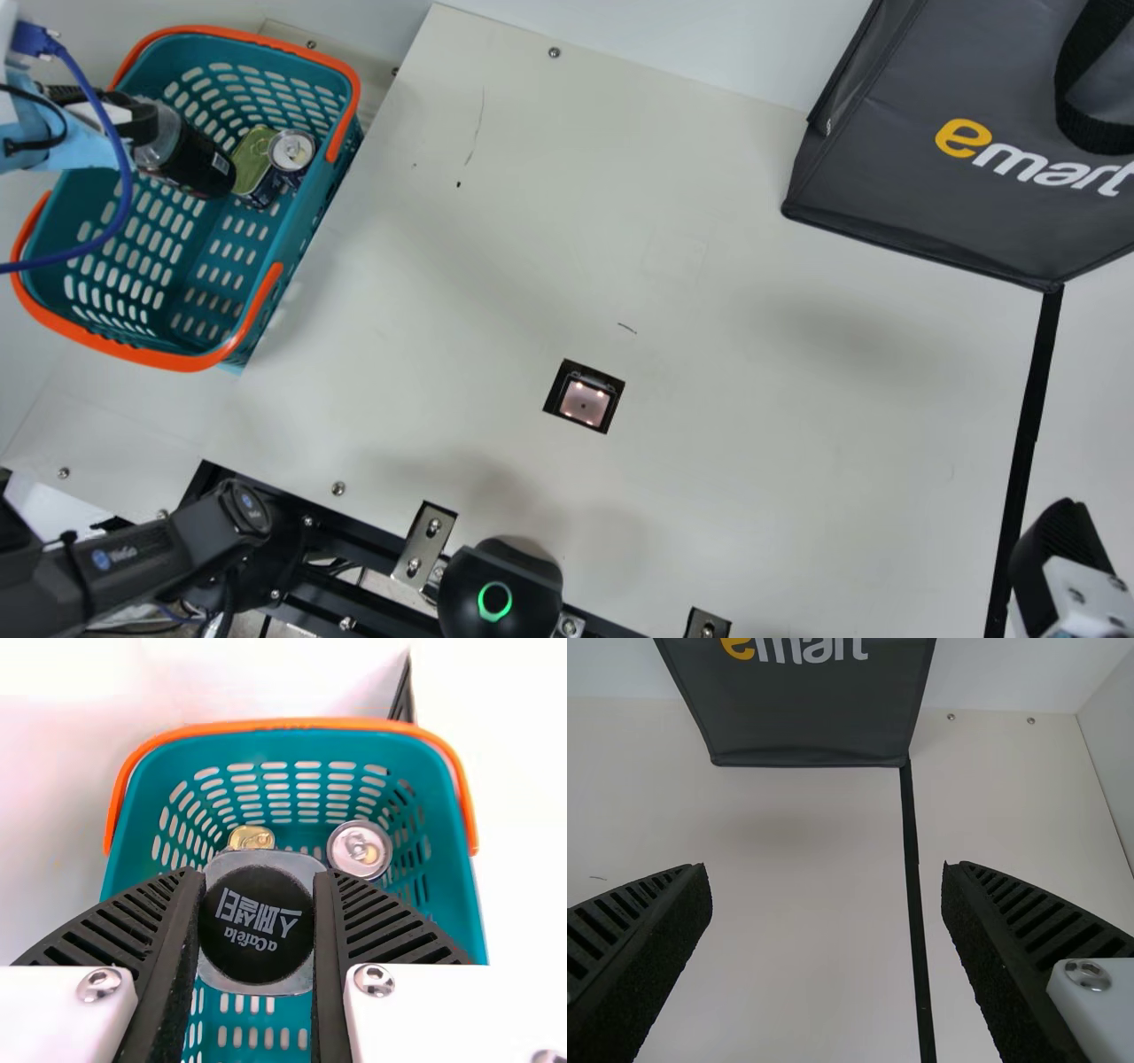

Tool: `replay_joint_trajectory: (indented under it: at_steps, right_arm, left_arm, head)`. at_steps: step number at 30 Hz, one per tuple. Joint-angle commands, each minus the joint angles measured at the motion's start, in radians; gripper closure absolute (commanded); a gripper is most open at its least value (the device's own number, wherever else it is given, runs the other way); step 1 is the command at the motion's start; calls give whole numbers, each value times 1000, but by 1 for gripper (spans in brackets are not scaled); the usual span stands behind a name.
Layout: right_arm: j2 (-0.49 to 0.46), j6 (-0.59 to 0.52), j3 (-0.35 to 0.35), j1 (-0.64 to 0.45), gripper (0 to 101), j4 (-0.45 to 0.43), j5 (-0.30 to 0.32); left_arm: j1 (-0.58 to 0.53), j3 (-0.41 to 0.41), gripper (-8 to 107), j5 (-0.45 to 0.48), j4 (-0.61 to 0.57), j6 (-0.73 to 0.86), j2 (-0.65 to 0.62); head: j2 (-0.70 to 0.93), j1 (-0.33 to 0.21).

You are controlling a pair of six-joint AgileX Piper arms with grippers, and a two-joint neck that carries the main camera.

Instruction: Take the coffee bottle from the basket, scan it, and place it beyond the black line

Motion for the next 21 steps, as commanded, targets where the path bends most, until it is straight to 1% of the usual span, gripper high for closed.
replay_joint_trajectory:
  at_steps: [1, 12, 21]
  right_arm:
    - [0, 0, 0, 0, 10, 0, 0]
    - [0, 0, 0, 0, 10, 0, 0]
    - [0, 0, 0, 0, 10, 0, 0]
  left_arm:
    - [-8, -7, 89, 10, 5, -10, -13]
    - [-80, -67, 89, 45, 48, -96, -68]
    - [-206, -78, 89, 30, 107, -203, -121]
  head:
    - [2, -26]
    - [2, -26]
    - [2, -26]
